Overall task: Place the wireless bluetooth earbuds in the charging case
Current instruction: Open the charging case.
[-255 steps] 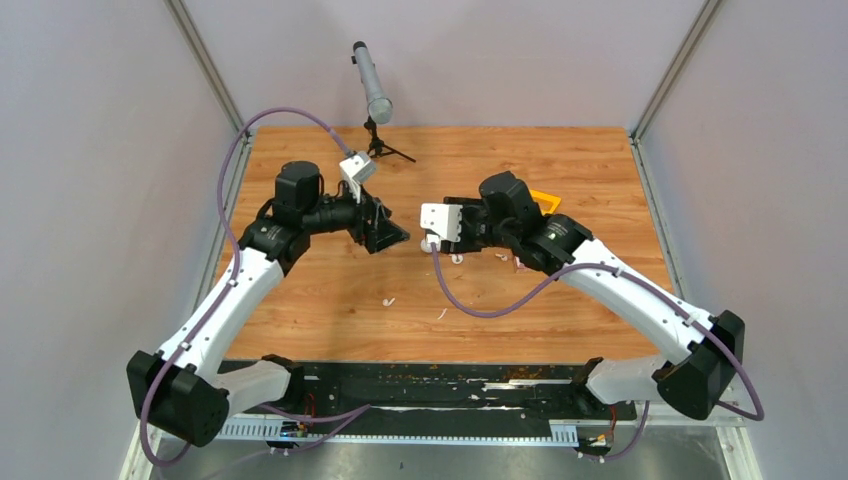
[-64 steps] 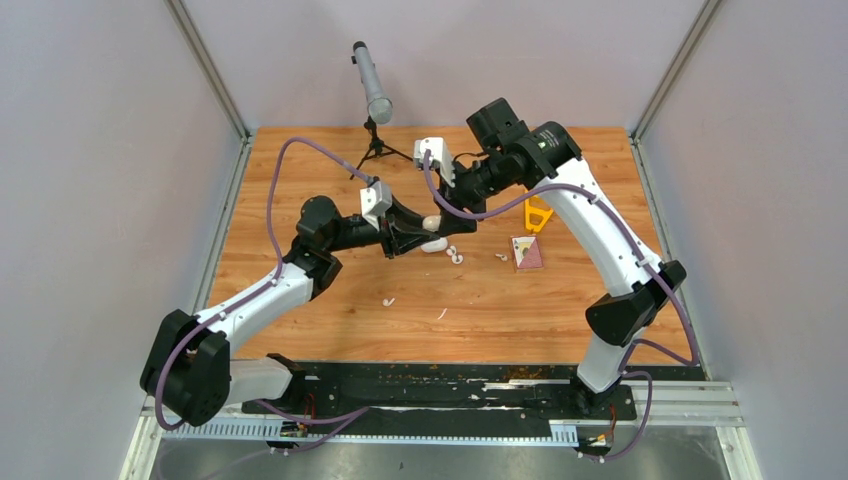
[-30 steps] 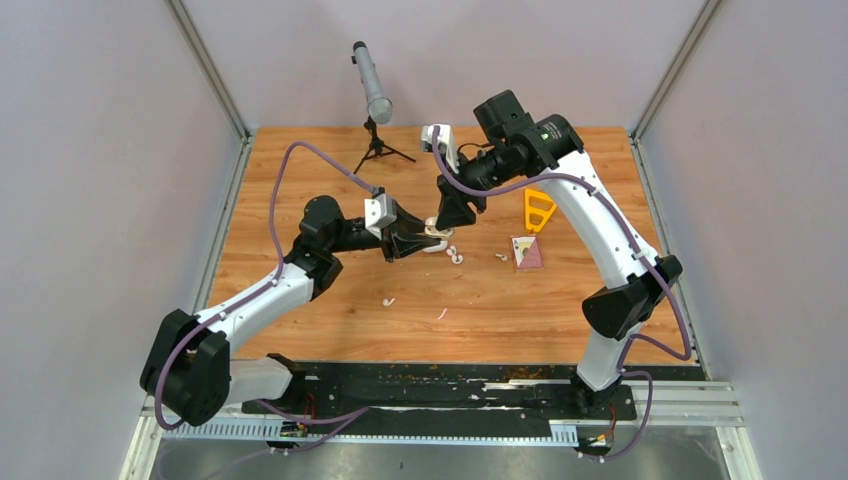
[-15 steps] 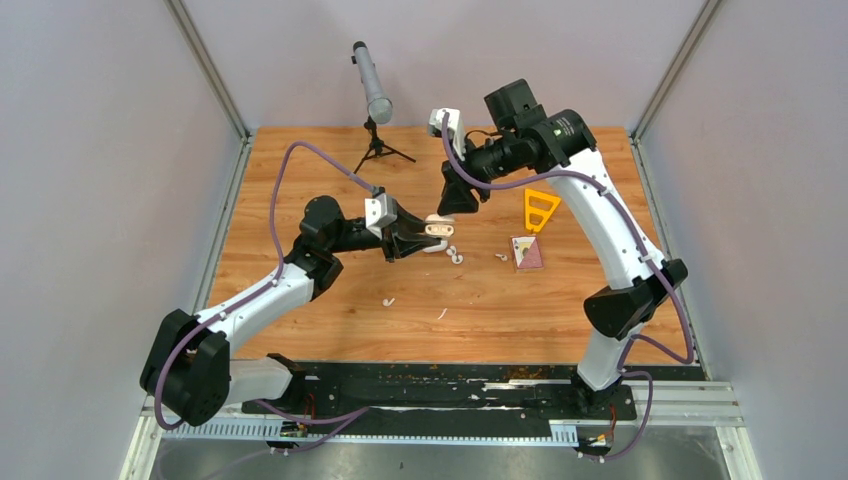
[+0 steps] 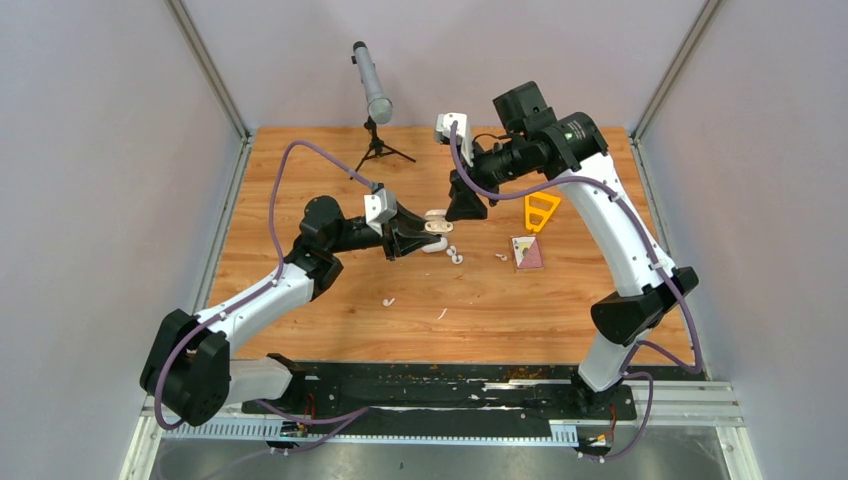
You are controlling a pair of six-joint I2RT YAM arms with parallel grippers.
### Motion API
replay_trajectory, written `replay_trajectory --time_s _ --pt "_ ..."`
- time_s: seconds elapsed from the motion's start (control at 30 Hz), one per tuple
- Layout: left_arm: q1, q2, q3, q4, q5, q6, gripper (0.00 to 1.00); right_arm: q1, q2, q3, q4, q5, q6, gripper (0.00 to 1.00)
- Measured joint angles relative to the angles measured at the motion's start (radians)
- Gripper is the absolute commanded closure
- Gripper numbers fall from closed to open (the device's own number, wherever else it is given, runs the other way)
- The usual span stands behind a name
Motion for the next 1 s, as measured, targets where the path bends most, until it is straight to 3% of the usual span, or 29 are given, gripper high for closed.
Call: replay_trajectory --time_s 1.0 --pt "0.0 0.008 0.0 0.007 -0.008 -0.016 1.0 0.0 0.071 -0.015 0.015 0.064 0.027 0.49"
